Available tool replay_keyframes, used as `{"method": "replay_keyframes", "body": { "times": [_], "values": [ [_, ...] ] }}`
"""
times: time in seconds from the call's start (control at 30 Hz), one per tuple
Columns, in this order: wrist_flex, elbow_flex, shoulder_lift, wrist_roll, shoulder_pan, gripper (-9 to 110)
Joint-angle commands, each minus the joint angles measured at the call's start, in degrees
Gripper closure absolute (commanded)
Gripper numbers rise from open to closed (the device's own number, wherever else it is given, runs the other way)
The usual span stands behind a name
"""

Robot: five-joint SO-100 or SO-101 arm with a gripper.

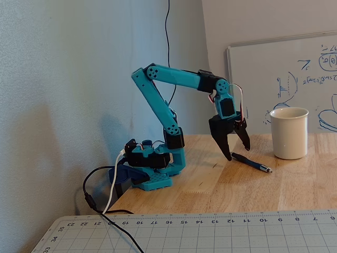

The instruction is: Grasp a pen and put it in a mug.

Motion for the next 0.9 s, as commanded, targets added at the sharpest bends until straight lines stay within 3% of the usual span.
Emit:
{"method": "replay_keyframes", "body": {
  "times": [0.0,0.87],
  "values": [
    [-0.88,-5.19,-2.55,-0.88,-0.53,73],
    [-0.88,-7.12,-10.37,0.09,-0.44,73]
  ]
}}
